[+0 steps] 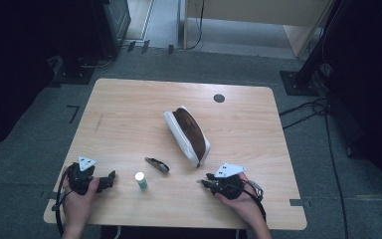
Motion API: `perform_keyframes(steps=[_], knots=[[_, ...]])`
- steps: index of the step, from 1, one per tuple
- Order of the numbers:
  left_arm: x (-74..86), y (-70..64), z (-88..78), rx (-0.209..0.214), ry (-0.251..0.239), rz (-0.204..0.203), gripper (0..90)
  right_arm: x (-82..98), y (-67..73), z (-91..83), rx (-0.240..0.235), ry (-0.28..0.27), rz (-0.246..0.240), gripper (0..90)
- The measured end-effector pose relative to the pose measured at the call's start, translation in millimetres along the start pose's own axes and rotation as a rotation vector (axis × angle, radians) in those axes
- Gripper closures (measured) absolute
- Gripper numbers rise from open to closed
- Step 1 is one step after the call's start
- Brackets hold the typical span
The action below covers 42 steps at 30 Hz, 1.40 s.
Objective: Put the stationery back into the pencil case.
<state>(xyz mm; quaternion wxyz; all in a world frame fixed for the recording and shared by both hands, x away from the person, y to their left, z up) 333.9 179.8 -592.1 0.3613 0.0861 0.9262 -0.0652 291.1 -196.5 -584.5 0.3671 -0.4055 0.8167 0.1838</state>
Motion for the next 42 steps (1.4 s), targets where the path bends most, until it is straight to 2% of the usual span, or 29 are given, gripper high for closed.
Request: perform_keyframes(steps=[4,9,14,17,19,21,24,28,32,34,38,42], knots=[[0.0,0.0,0.0,0.0,0.0,0.0,0.0,3.1,-4.6,-4.5,-0.002,0.019,0.037,76.4],[0.0,0.0,0.0,0.0,0.0,0.0,0.0,5.8,-8.4,-8.5,0.021,0.04,0.059,80.7],[0.0,0.0,0.0,0.0,0.0,0.0,0.0,7.8,-14.9,-10.9,0.047,0.049,0.096,80.1],[0.0,0.0,0.0,0.0,0.0,0.0,0.0,9.2,-15.7,-12.3,0.066,0.061,0.088,78.2],[0.0,0.0,0.0,0.0,0.0,0.0,0.0,10.9,-13.4,-14.4,0.056,0.074,0.062,78.2],[0.0,0.0,0.0,0.0,0.0,0.0,0.0,12.1,-14.2,-16.0,0.051,0.081,0.07,79.7],[0.0,0.0,0.0,0.0,0.0,0.0,0.0,13.6,-17.9,-17.8,0.061,0.081,0.124,80.1],[0.0,0.0,0.0,0.0,0.0,0.0,0.0,13.5,-17.5,-18.0,0.083,0.091,0.114,81.0],[0.0,0.0,0.0,0.0,0.0,0.0,0.0,11.9,-17.2,-18.1,0.109,0.116,0.129,81.3],[0.0,0.0,0.0,0.0,0.0,0.0,0.0,7.8,-19.3,-19.8,0.122,0.079,0.155,81.3],[-0.1,0.0,0.1,0.0,-0.001,0.0,0.0,-7.8,-27.0,-33.8,0.14,-0.022,0.236,81.4],[-0.1,0.0,0.0,0.0,-0.001,0.0,0.0,-22.2,-29.6,-43.9,0.142,-0.07,0.258,81.4]])
Point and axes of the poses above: each handheld gripper's, and its own axes: z roughly forward along the jaws, x roughly out of its underside, y roughly to its left, the point moved 10 cm from there along z, roughly forward along the jaws, and after that the axes turned 6 degrees about -z, right-handed, at the moved point
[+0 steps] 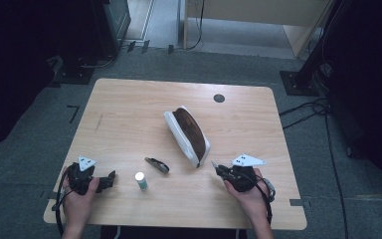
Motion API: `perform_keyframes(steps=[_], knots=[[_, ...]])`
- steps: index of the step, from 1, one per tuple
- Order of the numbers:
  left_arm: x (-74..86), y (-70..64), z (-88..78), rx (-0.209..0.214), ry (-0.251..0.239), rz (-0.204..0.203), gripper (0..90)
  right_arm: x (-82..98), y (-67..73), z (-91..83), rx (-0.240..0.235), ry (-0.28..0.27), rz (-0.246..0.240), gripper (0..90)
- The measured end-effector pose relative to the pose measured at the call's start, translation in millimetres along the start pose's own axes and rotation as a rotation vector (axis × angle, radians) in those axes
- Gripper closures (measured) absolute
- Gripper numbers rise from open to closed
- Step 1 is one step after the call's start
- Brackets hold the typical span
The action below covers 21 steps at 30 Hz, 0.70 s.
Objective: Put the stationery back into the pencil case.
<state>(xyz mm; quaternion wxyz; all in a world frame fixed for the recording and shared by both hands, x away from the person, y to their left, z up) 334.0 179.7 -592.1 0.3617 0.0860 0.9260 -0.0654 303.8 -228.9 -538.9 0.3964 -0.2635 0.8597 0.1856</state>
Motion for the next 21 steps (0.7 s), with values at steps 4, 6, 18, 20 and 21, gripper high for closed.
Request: perform_keyframes(steps=[4,6,18,20,21], knots=[[0.0,0.0,0.0,0.0,0.0,0.0,0.0,-18.0,4.2,-6.6,0.006,-0.043,-0.003,81.4],[0.0,0.0,0.0,0.0,0.0,0.0,0.0,-25.9,7.4,-8.8,0.001,-0.056,0.004,81.4],[0.2,-0.1,-0.1,0.002,0.002,0.003,0.0,-72.2,16.7,-11.0,-0.004,-0.123,0.025,81.4],[0.2,-0.1,-0.1,0.002,0.002,0.004,0.0,-78.2,17.6,-10.4,-0.002,-0.129,0.023,81.4],[0.2,0.0,-0.1,0.001,0.002,0.004,0.0,-82.3,17.9,-9.9,-0.002,-0.134,0.02,81.4]])
Point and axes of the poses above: each handheld gripper's, and its own axes: z roughly forward along the jaws, x roughly out of its underside, y roughly to its left, the point moved 10 cm from there along z, roughly forward along the jaws, and after that the axes turned 6 degrees about -z, right-handed, at the moved point
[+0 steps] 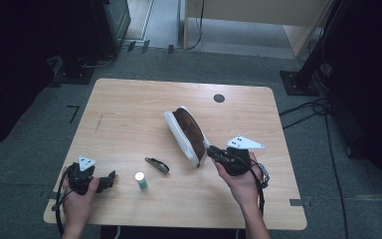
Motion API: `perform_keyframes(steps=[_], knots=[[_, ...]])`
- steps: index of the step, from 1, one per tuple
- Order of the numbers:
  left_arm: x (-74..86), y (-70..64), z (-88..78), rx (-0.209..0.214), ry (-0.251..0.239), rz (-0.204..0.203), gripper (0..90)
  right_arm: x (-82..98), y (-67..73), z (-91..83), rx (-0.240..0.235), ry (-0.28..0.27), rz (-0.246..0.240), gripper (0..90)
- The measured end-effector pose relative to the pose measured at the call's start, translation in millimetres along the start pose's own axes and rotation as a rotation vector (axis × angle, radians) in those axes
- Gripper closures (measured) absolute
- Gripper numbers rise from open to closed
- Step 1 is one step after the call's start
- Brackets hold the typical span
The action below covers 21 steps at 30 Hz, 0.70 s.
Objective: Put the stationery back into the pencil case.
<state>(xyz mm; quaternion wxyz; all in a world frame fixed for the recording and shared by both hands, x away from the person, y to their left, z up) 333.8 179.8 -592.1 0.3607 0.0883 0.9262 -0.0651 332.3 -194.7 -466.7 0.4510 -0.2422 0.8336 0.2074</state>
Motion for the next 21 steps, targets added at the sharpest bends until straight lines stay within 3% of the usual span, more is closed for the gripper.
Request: perform_keyframes(steps=[21], knots=[[-0.2,-0.6,0.2,0.003,-0.003,-0.003,0.0,-60.1,-1.3,30.1,-0.004,-0.061,0.03,81.4]])
Point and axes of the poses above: each handheld gripper's, and its own axes: z roughly forward along the jaws, x roughly out of its underside, y roughly to its left, the point moved 10 cm from there along z, roughly forward along the jaws, and after that the axes turned 6 degrees about -z, right-handed, at the moved point
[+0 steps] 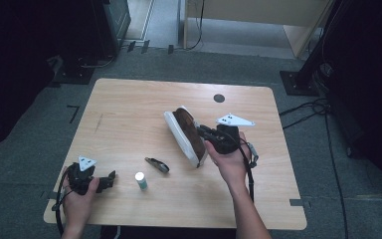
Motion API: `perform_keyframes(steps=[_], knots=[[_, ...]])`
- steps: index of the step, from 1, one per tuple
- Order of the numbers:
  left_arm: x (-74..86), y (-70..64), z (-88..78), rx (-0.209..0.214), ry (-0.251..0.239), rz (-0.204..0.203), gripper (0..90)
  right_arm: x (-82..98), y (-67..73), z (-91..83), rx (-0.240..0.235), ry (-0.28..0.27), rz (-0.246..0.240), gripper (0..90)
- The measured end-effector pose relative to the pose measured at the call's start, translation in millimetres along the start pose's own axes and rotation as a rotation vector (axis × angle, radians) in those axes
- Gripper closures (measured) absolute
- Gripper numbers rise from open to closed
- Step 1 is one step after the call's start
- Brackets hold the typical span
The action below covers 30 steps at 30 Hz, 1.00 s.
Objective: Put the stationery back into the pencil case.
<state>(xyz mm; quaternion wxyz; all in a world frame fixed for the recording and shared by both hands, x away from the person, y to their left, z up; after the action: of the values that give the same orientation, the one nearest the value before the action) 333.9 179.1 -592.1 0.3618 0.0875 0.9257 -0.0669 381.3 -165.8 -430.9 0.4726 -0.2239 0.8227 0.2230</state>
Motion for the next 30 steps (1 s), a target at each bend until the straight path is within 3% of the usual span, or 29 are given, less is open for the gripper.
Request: perform_keyframes(steps=[9,18,30], knots=[[0.0,-0.2,-0.1,0.002,0.001,0.003,0.0,-16.9,-2.6,25.3,0.013,-0.013,-0.001,81.4],[0.2,-1.0,0.0,0.007,0.001,0.004,0.0,-15.1,-8.7,49.5,0.044,-0.019,-0.017,81.2],[0.2,-0.9,0.0,0.006,0.001,0.004,0.0,-12.8,-10.5,55.0,0.058,-0.035,-0.042,81.0]])
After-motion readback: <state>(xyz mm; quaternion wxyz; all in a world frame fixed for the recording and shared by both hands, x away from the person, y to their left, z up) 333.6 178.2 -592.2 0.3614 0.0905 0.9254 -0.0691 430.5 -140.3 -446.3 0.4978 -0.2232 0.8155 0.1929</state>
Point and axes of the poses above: each handheld gripper's, and its own axes: z roughly forward along the jaws, x roughly out of its underside, y roughly to its left, the point moved 10 cm from there along z, roughly forward along the jaws, and after that the axes turned 6 degrees about -z, right-handed, at the moved point
